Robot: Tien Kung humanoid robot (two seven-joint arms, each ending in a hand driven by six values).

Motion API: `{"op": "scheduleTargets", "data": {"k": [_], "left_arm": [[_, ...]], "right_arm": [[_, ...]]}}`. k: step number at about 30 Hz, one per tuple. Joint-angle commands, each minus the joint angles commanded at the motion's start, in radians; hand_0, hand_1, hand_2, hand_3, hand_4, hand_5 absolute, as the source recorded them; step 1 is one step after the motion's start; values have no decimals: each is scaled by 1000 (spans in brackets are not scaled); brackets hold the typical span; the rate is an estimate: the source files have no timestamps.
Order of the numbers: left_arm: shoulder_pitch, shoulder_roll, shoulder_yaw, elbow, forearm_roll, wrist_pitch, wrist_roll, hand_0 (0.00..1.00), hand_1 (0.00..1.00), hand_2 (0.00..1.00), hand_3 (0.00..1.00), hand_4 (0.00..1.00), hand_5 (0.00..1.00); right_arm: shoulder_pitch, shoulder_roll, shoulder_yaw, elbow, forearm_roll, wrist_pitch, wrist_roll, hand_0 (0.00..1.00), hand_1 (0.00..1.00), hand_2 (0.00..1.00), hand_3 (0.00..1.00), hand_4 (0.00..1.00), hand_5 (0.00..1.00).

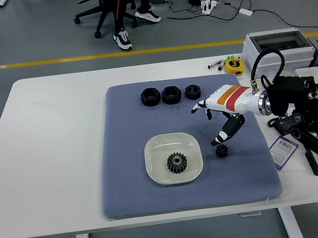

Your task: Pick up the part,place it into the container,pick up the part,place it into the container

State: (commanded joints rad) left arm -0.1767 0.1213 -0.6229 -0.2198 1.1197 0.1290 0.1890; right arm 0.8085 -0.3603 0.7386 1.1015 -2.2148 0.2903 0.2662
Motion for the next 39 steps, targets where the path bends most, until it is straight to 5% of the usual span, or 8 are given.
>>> {"op": "scheduleTargets", "data": {"k": [3,4,9,10,21,27,28,39], "left_arm": [[1,-2,0,0,-1,1,0,706,661,640,554,630,567],[2,-3,-1,0,-1,1,0,705,668,639,553,628,568],[6,-6,-4,-1,6,-2,2,705,668,639,553,628,568],[6,-7,-5,-1,7,-2,2,704,675,639,555,626,564],[9,-13,-5,-5,14,-10,6,704,680,639,555,626,564],[10,-13,-6,-6,16,-11,6,705,682,639,554,628,569],[10,-13,-6,-6,17,-12,6,705,684,639,554,629,569],[4,-13,-5,-7,19,-13,6,705,682,641,555,629,567]], "right_arm": [[-22,-19,3,1,5,-9,8,170,256,550,784,998,559],[-29,-24,4,3,7,-15,10,292,460,646,778,998,542],[-54,-29,-6,4,18,-49,21,292,460,646,778,998,542],[-57,-28,-8,2,19,-52,22,367,499,669,767,998,519],[-72,2,-38,-51,29,-77,13,329,472,639,751,998,502],[-77,6,-41,-76,31,-96,10,301,450,614,697,998,475],[-79,6,-40,-78,34,-97,10,231,375,527,542,998,442],[-90,17,-34,-94,61,-102,8,213,355,508,523,998,444]]}}
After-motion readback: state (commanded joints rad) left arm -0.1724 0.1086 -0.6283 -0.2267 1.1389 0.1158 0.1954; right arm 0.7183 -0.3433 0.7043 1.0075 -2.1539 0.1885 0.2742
